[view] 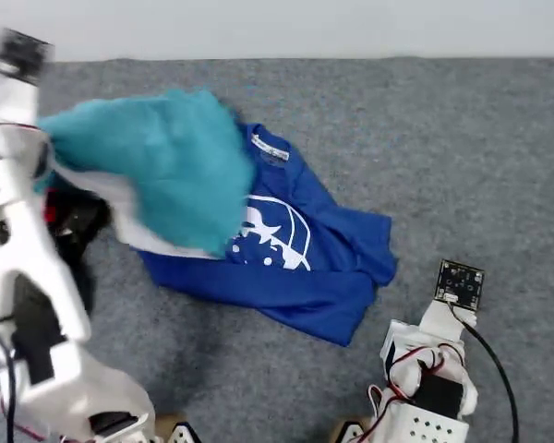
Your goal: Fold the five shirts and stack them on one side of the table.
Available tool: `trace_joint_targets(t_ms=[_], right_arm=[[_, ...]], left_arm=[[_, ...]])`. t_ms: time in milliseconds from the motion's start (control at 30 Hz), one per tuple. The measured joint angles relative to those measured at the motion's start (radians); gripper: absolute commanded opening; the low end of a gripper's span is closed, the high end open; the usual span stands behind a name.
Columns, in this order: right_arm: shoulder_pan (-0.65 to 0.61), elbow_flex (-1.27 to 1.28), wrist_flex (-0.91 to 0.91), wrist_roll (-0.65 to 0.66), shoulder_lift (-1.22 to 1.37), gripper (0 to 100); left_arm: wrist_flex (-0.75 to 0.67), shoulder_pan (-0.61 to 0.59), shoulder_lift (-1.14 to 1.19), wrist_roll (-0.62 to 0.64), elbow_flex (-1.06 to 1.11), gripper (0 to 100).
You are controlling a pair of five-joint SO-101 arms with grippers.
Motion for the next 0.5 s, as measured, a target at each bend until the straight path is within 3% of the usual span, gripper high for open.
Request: trace_joint_targets(t_ms=[267, 433, 500], right_arm=[[0.0, 0.0, 0.0, 0.0, 0.0, 1.5], [0.0, 0.0, 0.0, 0.0, 0.0, 1.5], [0.0, 0.0, 0.0, 0.0, 0.0, 1.5]], left_arm=[[-0.215, -0.238, -0.157, 0.187, 0.0, 0], [-0.279, -0.319, -0.158, 0.184, 0.032, 3], [-0.284, -0.322, -0.15, 0.101, 0.072, 8]])
